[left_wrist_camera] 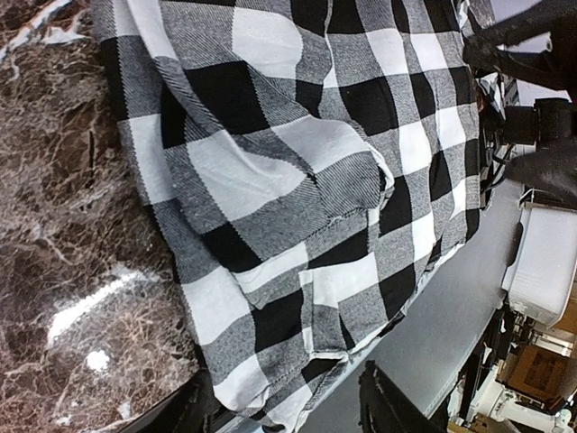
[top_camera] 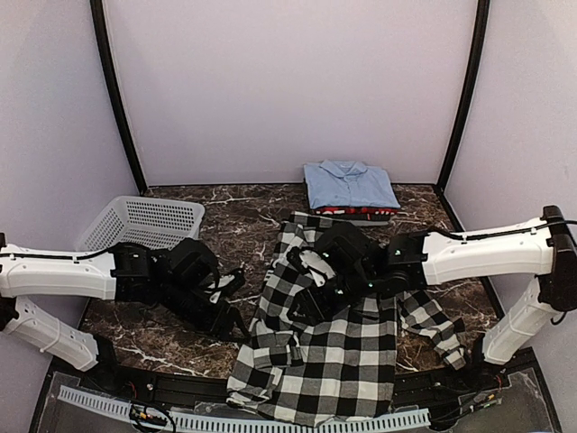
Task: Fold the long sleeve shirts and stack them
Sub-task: Fold the flattened shirt at the center of the board, then pick up the sleeve from the 1/3-folded shirt.
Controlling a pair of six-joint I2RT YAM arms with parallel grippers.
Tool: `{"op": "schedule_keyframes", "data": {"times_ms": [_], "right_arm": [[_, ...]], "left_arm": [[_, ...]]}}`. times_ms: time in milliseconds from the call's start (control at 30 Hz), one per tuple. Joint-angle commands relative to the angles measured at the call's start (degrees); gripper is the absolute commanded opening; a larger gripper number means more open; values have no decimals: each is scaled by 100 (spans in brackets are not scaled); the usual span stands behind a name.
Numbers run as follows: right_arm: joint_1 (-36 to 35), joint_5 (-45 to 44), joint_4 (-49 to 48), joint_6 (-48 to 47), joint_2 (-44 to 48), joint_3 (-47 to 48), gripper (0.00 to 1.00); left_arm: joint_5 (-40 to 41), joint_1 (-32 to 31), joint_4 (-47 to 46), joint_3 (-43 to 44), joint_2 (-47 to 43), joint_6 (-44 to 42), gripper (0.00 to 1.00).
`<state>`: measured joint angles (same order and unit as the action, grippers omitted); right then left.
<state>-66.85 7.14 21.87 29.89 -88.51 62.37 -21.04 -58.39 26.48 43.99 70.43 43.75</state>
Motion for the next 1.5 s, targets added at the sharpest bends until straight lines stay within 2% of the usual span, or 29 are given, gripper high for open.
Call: {"op": "schedule_keyframes", "data": {"times_ms": [0, 233, 400, 533, 767, 1033, 1167, 1367, 1467], "right_arm": [[383, -633, -381, 331, 295, -402, 55], [820, -1129, -998, 487, 253, -770, 53], [1196, -1018, -1415, 605, 199, -1007, 50], [1218, -1055, -1515, 598, 165, -1053, 50], [1227, -1094, -1604, 598, 195, -1170, 49], [1227, -1201, -1617, 579, 319, -1277, 49], [1227, -1206, -1657, 571, 344, -1297, 49], [1228, -1289, -1642, 484, 320, -1303, 49], [1229, -1368, -1596, 393, 272, -1282, 50]], "left_arm": [[-375, -30, -446, -150, 290, -174, 53], [-416, -413, -847, -151, 1118, -32, 48], [-95, -445, -809, -165, 1439, 121, 43], [192, -446, -631, -162, 1490, 241, 45], [162, -518, -743, -36, 1588, 311, 45], [160, -715, -669, 388, 1939, 285, 38], [182, -726, -643, 446, 1997, 325, 29], [336, -726, -394, 679, 1859, 284, 2], [272, -726, -70, 913, 1663, 211, 0]]}}
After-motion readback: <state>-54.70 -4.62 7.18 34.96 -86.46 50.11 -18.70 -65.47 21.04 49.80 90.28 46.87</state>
